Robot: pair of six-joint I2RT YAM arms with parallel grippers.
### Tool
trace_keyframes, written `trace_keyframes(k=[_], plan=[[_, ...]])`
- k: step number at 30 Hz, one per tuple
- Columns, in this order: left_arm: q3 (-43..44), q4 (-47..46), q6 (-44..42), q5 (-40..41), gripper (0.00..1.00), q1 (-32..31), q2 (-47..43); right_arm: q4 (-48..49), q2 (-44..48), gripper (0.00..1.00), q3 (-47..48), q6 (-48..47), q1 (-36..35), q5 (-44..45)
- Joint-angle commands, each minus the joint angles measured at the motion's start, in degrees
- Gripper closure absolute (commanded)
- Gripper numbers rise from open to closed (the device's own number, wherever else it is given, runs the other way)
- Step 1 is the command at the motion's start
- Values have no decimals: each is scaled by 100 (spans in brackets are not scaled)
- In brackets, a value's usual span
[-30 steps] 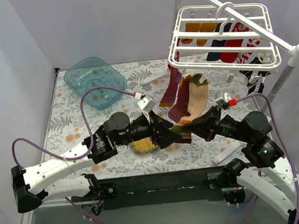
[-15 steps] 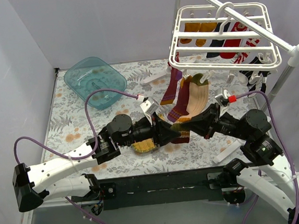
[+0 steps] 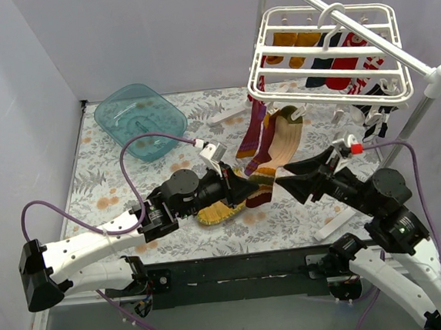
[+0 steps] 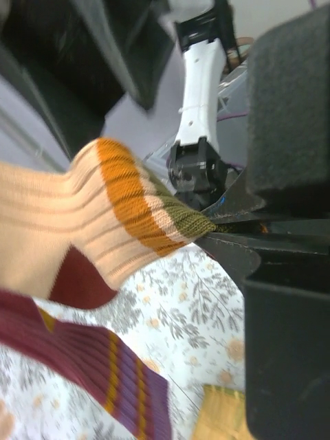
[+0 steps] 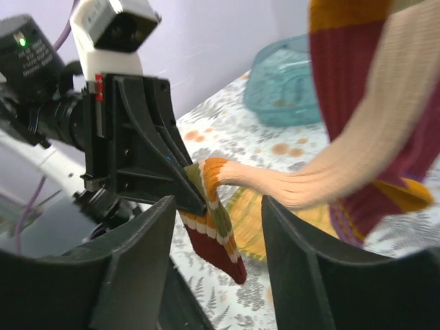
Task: Remove the socks clipped to the hanger
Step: Remove the sock from the hanger.
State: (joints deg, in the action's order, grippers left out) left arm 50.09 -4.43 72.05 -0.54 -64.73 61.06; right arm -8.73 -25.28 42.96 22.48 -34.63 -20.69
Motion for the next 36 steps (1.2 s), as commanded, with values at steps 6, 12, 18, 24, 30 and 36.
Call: trace_keyframes(k=[6, 12, 18, 24, 30, 36], plan=[[194, 697, 397, 599, 100, -13, 3, -471, 463, 32, 853, -157, -17, 2708], [160, 662, 450, 502, 100, -13, 55, -95, 15, 34, 890, 177, -8, 3448], [133, 575, 468, 405, 100, -13, 143, 985, -311, 35, 635, 213, -17, 3466], [89, 496, 477, 326, 100, -13, 213, 1847, -443, 30, 310, 160, -17, 3396], [98, 478, 485, 247, 100, -13, 266, 2270, -671, 28, 283, 134, -17, 3291], [89, 284, 494, 177, 100, -13, 319, 2675, -917, 26, 283, 134, -17, 3203]])
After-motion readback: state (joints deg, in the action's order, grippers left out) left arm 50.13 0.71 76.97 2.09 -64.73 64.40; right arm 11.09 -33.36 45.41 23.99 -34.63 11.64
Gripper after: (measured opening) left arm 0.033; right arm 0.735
